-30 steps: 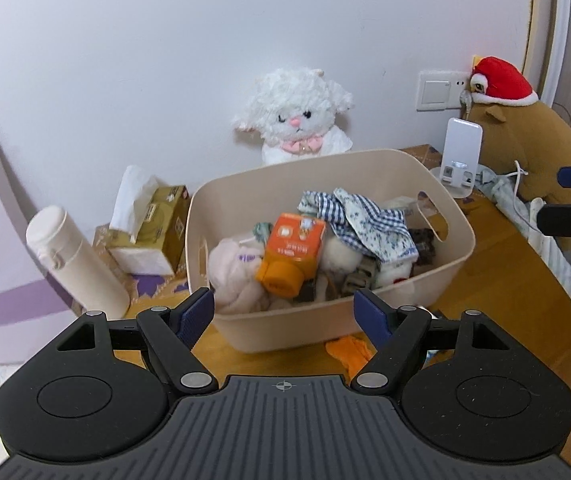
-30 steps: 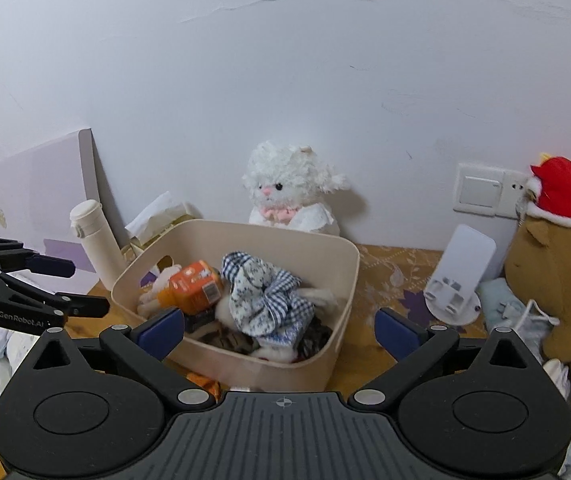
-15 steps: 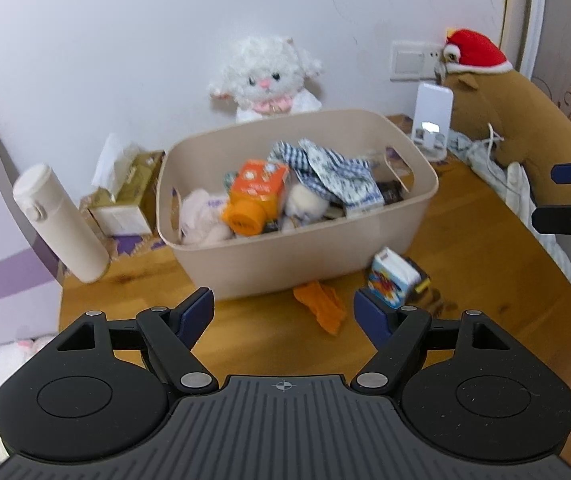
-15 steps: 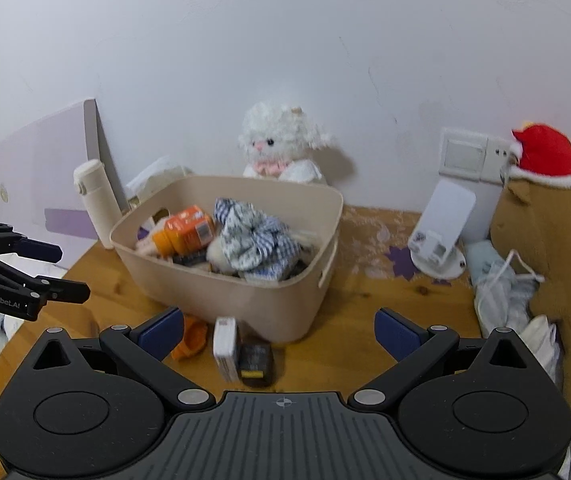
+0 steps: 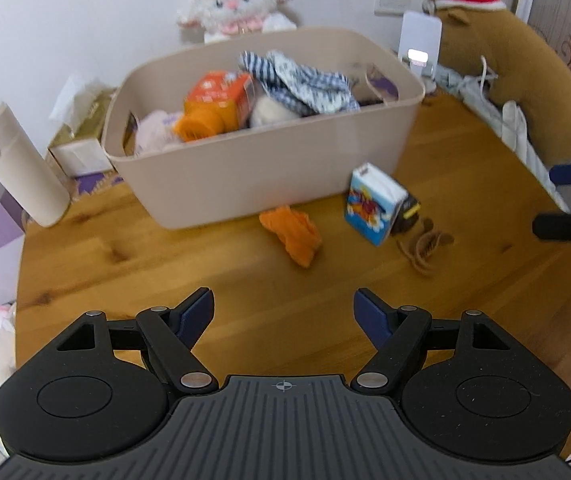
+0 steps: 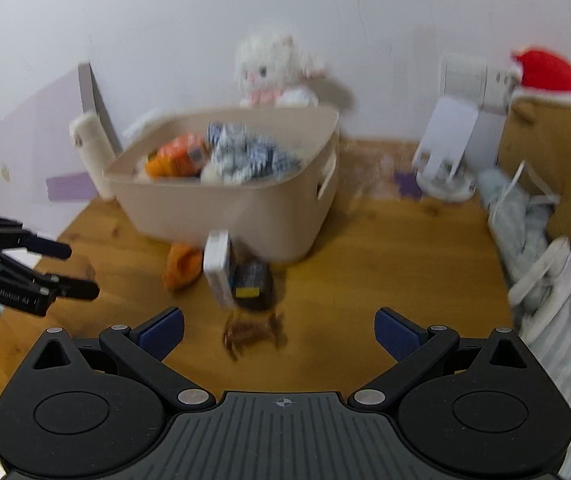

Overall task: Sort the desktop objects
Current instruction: 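Move both grippers back toward the orange sock and brown hair claw, then grasp the orange sock with the left gripper while the right grasps the brown hair claw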

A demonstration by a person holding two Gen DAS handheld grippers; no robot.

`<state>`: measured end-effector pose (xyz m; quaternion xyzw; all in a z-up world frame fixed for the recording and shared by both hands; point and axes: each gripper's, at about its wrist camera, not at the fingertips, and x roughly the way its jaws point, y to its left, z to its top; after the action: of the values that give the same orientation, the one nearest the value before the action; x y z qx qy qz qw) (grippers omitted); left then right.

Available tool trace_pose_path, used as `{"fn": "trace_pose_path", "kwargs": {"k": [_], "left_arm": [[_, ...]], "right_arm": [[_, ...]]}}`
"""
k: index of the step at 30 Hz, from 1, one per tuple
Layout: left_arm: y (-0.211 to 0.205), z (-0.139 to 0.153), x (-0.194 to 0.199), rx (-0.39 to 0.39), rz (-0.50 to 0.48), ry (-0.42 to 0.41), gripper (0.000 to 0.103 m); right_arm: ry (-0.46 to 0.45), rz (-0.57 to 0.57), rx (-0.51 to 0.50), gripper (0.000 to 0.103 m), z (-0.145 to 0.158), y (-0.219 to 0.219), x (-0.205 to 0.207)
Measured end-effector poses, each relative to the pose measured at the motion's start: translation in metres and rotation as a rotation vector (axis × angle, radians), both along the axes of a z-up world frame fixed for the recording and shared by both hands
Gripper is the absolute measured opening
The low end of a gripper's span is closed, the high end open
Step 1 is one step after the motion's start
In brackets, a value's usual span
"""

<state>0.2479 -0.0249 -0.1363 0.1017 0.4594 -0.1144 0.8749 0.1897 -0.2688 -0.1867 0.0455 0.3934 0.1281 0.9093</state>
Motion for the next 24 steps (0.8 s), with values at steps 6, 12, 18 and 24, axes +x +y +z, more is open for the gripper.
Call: {"fn": "trace_pose_path", "kwargs": {"k": [6,12,18,24], "left_arm": [[-0.005,-0.021,0.006,-0.013,-0.005,0.040,0.078],[-0.012,-0.041,0.018,-0.007,-0.016,0.062,0.078],[-0.016,-0.058,0.036,-0.002,-0.005,0.086,0.078],[-0.017,-0.064,0.055,-0.010,0.006,0.080,0.078]], "right_arm": [[0.056,0.031,-0.022,0.103,-0.027,0.004,-0.003],[0.054,0.029,-0.037,0.103,-0.045,0.009,0.005],[0.049,0.034,-0.056,0.102,-0.060,0.016,0.020],[0.064,0.058,-0.077,0.098,-0.072,0.026,0.037]]}}
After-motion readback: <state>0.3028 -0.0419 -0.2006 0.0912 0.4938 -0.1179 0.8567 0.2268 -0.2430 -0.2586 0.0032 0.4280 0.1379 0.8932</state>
